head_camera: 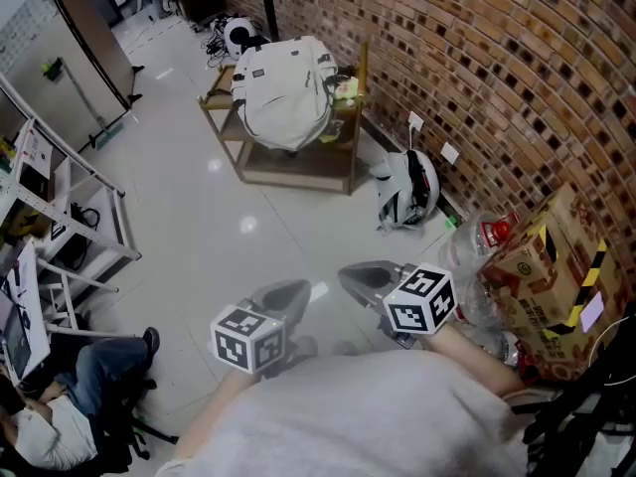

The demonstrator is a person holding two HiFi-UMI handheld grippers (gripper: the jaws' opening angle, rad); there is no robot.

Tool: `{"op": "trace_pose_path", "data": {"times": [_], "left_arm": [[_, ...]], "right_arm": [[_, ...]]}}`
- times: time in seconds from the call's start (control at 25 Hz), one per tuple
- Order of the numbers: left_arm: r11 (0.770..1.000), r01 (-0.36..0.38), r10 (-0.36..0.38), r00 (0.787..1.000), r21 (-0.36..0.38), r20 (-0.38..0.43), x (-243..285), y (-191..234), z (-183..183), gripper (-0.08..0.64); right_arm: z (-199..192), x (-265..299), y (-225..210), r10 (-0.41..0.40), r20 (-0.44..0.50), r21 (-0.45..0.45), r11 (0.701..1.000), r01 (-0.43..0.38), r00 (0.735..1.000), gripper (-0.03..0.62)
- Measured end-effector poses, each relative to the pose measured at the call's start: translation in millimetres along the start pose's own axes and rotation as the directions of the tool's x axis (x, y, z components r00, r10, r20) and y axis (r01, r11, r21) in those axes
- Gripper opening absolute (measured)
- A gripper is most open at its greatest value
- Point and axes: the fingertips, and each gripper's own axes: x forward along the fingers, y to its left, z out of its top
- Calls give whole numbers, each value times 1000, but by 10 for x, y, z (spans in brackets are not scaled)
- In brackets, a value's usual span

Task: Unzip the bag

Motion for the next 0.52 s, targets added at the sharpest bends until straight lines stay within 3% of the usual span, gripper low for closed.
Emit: {"op": "trace_pose_path", "data": {"times": [0.52], "left_arm": [[1000, 6, -6, 1000, 2, -5, 59, -47, -52, 2]], "right_arm": [[-86, -9, 27, -5, -28, -23, 1000, 5, 1000, 2]]}}
